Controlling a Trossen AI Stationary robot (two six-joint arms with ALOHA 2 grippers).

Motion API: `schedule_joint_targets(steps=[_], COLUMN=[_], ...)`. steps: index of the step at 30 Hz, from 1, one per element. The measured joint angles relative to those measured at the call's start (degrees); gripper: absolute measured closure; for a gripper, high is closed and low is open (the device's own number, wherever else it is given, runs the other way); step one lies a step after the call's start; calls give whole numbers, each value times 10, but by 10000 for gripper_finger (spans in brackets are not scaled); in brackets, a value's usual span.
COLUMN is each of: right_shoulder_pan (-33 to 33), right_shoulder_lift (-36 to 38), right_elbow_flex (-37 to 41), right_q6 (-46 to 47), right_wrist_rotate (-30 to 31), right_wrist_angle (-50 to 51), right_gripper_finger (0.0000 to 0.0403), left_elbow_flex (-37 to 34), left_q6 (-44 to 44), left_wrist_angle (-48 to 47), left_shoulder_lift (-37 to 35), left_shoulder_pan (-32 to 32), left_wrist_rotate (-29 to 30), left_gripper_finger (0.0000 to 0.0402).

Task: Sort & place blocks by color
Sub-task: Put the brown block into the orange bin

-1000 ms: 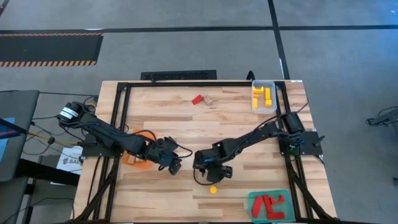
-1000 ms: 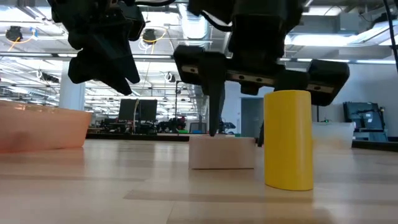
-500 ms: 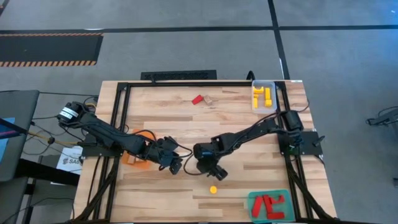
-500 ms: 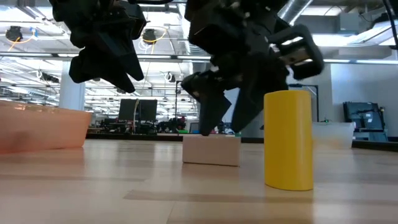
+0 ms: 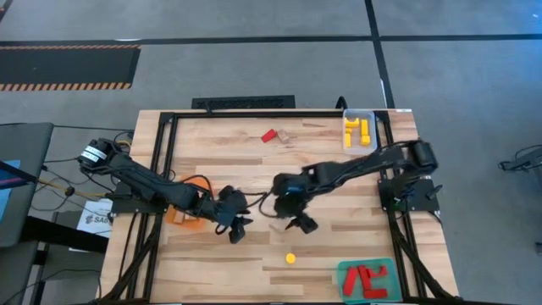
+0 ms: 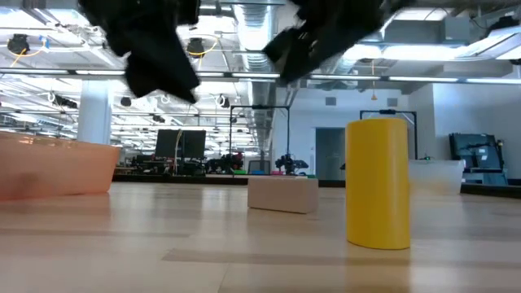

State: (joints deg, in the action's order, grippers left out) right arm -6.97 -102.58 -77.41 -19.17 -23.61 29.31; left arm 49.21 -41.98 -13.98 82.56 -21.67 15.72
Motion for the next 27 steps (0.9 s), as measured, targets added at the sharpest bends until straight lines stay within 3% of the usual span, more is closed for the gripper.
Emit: schedule_joint_targets(steps=[5, 7, 12, 15, 20, 27], right_shoulder_pan=[12, 12, -1, -12, -17, -30], right_shoulder_lift=[85, 113, 172, 203, 250, 306], right_elbow_flex=[-1, -1, -1, -1, 0, -1], right_q6=[79, 110, 178, 209, 275, 346], right_wrist_rotate=[-3, 0, 48, 93, 132, 164], right_wrist_angle=[143, 205, 296, 326, 356, 367], right_gripper_finger=[163, 163, 163, 163, 163, 163], left_elbow_flex=[0, 0, 0, 0, 14, 112], left_q6=[281, 346, 410, 450, 504, 531], left_wrist_angle=[106, 130, 138, 154, 202, 175], left_shoulder_lift=[0, 0, 1, 13, 84, 205], left_shoulder_pan=[12, 32, 119, 148, 154, 145], left_wrist_rotate=[0, -16, -155, -207, -231, -261], left_gripper_finger=[264, 262, 236, 208, 152, 106])
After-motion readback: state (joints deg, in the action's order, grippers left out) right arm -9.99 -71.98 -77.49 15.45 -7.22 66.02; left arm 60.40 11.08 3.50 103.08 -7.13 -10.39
